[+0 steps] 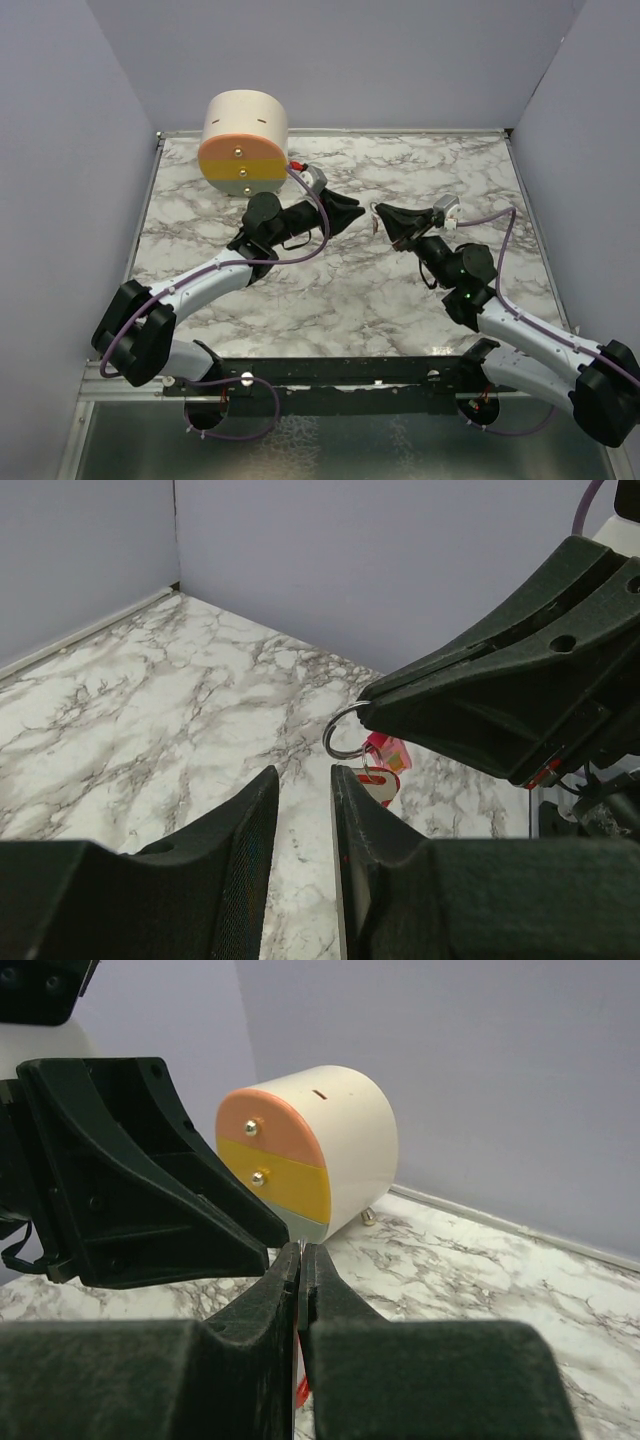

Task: Put the keys on the keyring

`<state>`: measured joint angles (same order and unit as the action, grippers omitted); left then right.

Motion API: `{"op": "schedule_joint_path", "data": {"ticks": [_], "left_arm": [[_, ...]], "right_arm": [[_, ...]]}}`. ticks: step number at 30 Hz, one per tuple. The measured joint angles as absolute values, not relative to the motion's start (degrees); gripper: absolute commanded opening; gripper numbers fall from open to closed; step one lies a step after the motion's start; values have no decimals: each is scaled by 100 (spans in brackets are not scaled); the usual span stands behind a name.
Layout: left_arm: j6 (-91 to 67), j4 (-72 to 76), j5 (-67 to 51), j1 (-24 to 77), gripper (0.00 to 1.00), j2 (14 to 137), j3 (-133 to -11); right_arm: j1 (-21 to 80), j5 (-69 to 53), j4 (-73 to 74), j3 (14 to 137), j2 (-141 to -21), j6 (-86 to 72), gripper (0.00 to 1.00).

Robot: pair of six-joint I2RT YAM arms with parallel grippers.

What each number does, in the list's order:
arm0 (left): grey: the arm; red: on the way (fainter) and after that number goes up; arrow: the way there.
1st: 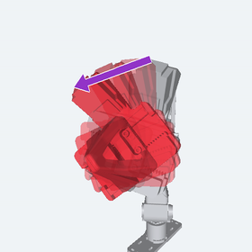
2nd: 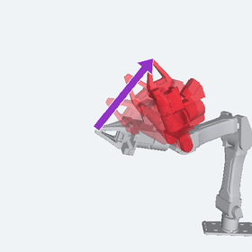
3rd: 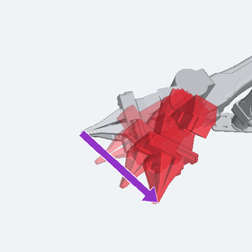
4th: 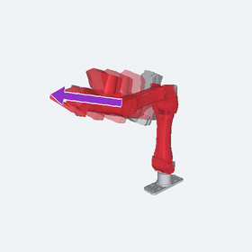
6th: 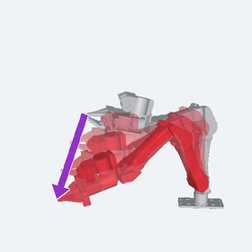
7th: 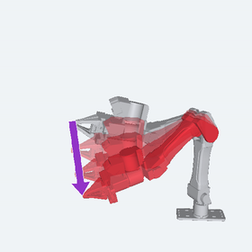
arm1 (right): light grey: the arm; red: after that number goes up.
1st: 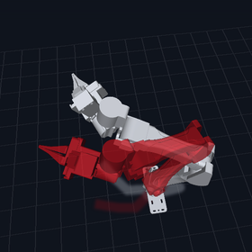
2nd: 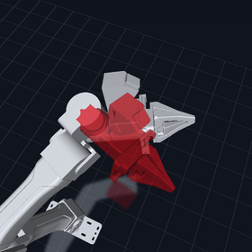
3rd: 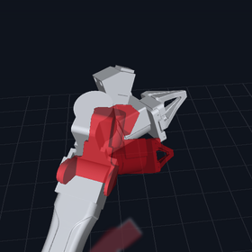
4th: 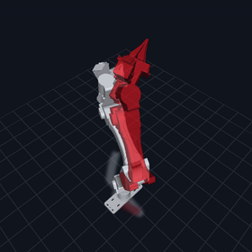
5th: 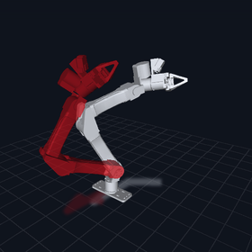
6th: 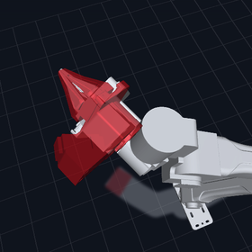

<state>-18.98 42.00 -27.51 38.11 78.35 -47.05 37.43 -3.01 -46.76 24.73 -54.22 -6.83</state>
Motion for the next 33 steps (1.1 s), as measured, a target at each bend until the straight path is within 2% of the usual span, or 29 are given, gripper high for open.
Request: {"op": "schedule_joint_path", "data": {"ticks": [33], "left_arm": [[-1925,4456,-2915,3951,27,8309,-4910]], "right_arm": [[3743,-467,-4777,2475,-5649,-792,1]]}}
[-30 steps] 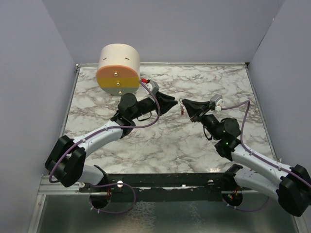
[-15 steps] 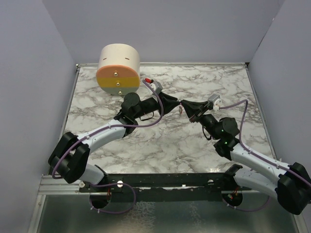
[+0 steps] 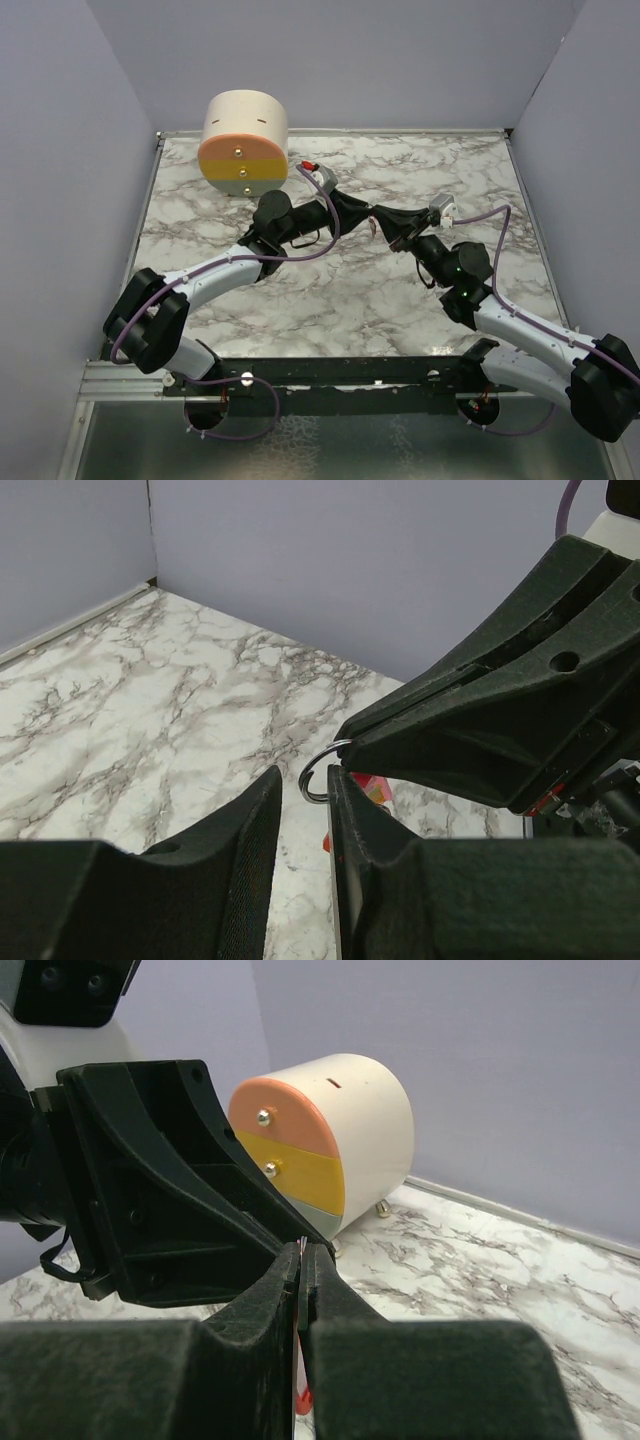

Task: Put the keys on the keyring

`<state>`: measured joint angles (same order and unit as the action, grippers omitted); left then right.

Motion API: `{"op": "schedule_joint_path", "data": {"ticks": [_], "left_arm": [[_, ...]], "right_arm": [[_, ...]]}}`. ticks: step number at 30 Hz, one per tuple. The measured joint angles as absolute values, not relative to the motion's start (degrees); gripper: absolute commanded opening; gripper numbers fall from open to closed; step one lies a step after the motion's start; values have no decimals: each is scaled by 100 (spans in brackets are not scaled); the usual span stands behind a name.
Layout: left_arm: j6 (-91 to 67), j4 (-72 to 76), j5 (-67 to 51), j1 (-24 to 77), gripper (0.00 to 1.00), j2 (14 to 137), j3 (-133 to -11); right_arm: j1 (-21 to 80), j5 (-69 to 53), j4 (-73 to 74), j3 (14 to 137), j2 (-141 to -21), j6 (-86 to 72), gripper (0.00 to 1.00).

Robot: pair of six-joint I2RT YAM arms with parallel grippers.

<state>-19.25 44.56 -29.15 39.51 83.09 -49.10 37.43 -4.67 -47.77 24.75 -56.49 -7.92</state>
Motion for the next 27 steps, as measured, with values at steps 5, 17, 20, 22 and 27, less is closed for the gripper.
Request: {"op": "schedule_joint_path", "data": {"ticks": [5,17,20,22,27], "left_arm": [[-1944,4517,-2906,3964,24,8313,-4910],[-2012,4831,-2773,4021,7,8315,-4901],[-2027,4880,-2768,4027,1,8315,-4877],[-2034,4919,-2768,4036,0,8318,-4858],[-2051,5000,-2766,4053,0,8329,-4831]], "right_arm": [[3743,-482,-4829,2475,-5649,-893,1],[3743,-478,-5098,2403,-5649,-1142,1],[3743,-471,-5175,2370,-5649,-1216,1],[3743,-464,-5234,2342,-5649,-1245,1],[3743,-451,-5360,2292,-5655,-1345,1]]}}
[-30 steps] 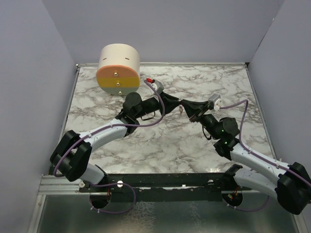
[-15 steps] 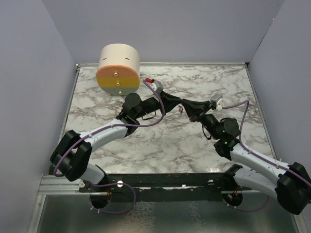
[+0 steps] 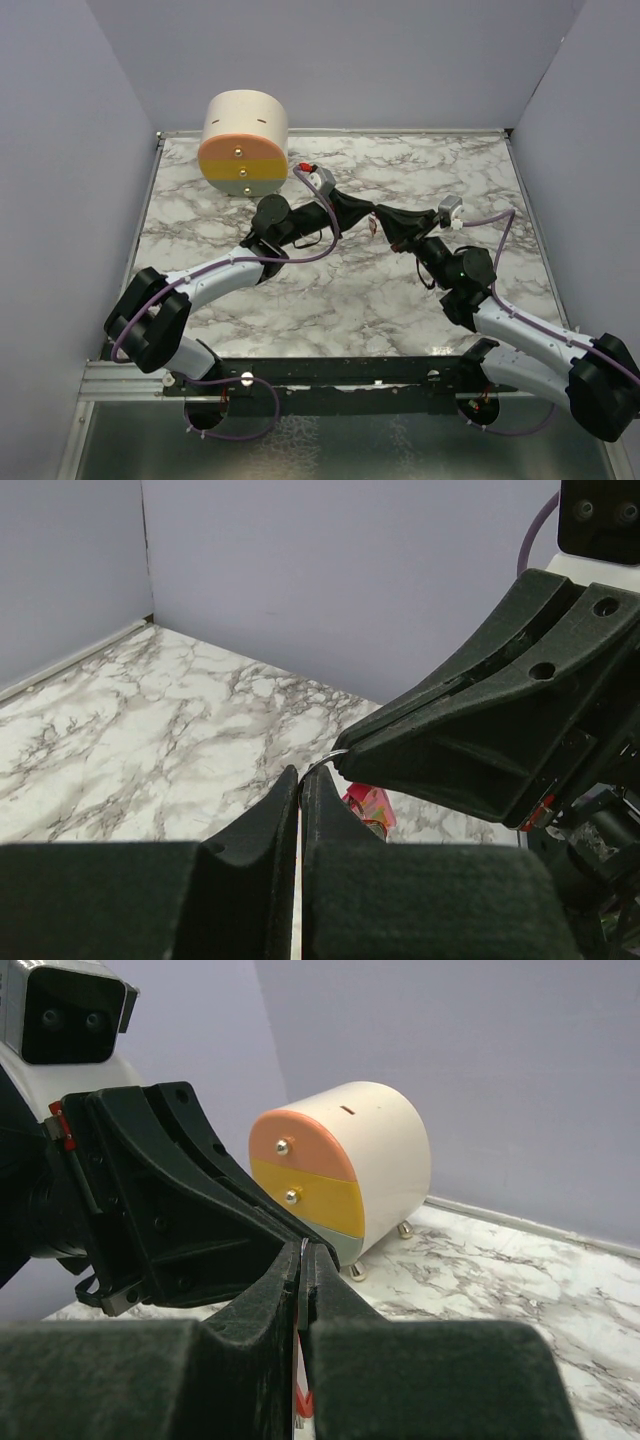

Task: Put the keys on the keyring

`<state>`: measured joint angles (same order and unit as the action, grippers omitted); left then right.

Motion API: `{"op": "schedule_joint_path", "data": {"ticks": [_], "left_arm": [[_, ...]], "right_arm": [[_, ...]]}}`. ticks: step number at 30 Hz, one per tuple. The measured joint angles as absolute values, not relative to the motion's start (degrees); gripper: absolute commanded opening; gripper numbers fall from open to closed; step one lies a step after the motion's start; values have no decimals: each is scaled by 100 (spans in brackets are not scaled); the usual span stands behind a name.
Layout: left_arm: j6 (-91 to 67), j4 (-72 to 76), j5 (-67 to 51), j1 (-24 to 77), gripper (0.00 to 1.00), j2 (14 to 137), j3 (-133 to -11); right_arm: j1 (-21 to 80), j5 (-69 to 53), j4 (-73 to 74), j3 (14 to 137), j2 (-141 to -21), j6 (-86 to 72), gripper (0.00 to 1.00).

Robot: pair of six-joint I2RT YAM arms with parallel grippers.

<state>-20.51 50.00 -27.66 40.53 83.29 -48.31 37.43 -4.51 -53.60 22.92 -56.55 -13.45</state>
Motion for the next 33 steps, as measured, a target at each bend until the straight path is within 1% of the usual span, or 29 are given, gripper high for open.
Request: {"op": "schedule_joint_path", "data": {"ticks": [13,23,33], "left_arm": [[-1997,5072,-2563,4104,0,8350,-4777],[-1785,4698,-2220,4139,0,8350,-4777],[-1706,4259,-1859,4154,0,8350,-4827]], "right_arm": [[3741,-370,-5334,2296,-5701,-1452,1],[3741,-259,-4711,2515,-5765,-1424,1],[3739,-224,-4480,2672,-6031,-1385,1]]}}
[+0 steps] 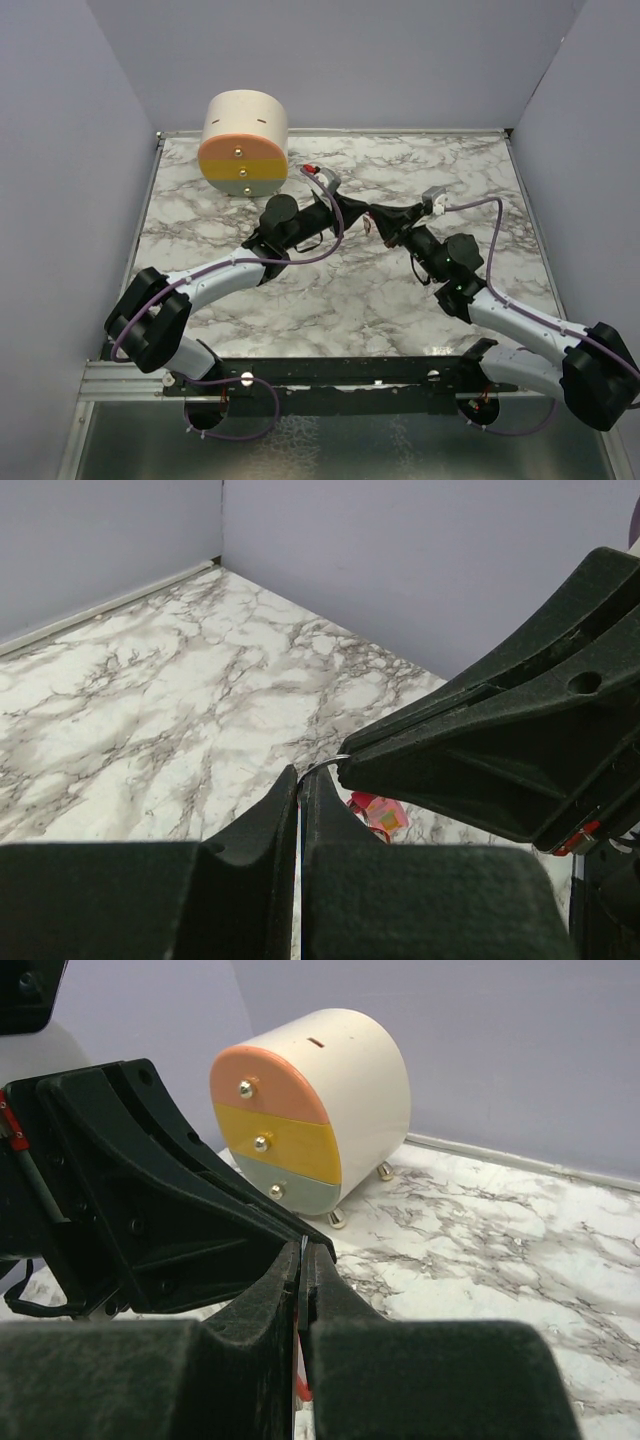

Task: Put the keys on the keyring

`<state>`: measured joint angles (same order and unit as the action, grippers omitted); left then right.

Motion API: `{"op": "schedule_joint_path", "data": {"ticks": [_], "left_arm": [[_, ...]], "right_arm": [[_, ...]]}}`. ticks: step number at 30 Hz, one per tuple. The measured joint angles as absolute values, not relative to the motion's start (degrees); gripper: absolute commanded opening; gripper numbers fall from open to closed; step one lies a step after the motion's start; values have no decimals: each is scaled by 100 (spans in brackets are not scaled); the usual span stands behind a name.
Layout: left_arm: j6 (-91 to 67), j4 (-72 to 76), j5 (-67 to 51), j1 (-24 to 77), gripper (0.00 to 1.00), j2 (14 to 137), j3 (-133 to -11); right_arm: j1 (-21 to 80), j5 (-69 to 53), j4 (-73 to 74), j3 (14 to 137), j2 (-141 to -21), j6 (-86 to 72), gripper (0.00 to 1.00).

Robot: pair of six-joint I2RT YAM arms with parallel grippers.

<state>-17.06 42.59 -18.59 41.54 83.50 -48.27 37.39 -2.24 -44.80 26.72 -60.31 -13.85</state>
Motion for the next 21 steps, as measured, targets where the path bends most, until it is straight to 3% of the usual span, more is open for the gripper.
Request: {"op": "schedule_joint_path", "data": {"ticks": [5,11,21], "left_arm": [[-1658,4082,-1625,4176,0,8350,-4895],[-1525,3865,-1470,4180,0,8350,-5002],[-1236,3699,-1448,4226,0,8346,-5015]], "right_arm": [[3717,-222,-4447,2794,-6202,-1387,2],[3708,-169,-4147,3030,-6313,-1363,24],[3719,86,-3667,3177,-6121,-1192,34]]}}
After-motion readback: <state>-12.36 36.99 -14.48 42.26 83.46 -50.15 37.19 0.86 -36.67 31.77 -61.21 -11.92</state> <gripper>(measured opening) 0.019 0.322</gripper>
